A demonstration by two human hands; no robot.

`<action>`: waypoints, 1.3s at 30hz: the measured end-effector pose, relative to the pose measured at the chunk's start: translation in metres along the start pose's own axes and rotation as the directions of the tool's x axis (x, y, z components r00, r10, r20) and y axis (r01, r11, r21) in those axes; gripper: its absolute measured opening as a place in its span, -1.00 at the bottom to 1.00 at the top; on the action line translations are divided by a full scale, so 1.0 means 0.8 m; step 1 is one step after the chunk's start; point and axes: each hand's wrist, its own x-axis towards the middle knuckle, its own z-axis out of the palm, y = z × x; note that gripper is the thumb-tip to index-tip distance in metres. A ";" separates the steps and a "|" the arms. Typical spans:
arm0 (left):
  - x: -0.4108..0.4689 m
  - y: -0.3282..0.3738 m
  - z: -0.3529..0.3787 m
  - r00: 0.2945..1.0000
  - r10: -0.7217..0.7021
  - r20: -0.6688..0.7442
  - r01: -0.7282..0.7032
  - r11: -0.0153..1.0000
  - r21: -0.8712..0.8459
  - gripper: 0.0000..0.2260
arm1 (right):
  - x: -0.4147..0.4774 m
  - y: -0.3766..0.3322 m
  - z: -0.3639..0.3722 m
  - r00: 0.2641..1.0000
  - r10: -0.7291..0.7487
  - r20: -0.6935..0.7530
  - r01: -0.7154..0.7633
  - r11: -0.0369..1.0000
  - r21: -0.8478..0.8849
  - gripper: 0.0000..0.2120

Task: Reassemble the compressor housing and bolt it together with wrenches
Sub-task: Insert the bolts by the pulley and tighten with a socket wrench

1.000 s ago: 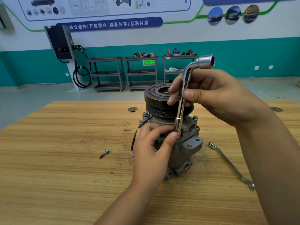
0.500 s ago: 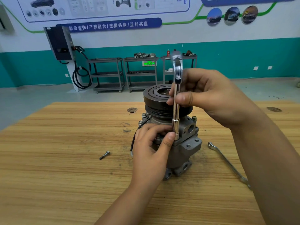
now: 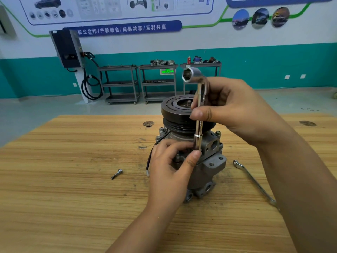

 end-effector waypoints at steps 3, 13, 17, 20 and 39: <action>0.000 0.000 0.000 1.000 0.003 0.005 -0.003 1.000 0.020 -0.93 | -0.005 -0.002 -0.008 0.994 0.005 0.108 -0.018 0.993 0.118 -0.85; -0.001 0.001 0.000 1.000 -0.005 0.001 0.005 1.000 0.008 -0.91 | -0.003 0.002 -0.003 0.999 0.031 -0.013 -0.030 0.998 0.057 -0.80; 0.000 0.000 0.000 1.000 -0.005 -0.002 0.005 1.000 0.006 -0.93 | -0.006 -0.002 -0.004 0.994 0.022 0.112 -0.032 0.996 0.086 -0.82; -0.002 0.001 0.000 1.000 0.012 -0.017 -0.012 1.000 -0.016 -0.91 | -0.004 -0.001 -0.003 0.999 0.027 0.028 -0.030 0.995 0.091 -0.89; 0.000 0.003 0.000 1.000 -0.014 -0.007 0.014 0.999 -0.030 -0.94 | -0.006 0.006 -0.010 0.997 -0.008 0.071 0.000 0.994 0.110 -0.87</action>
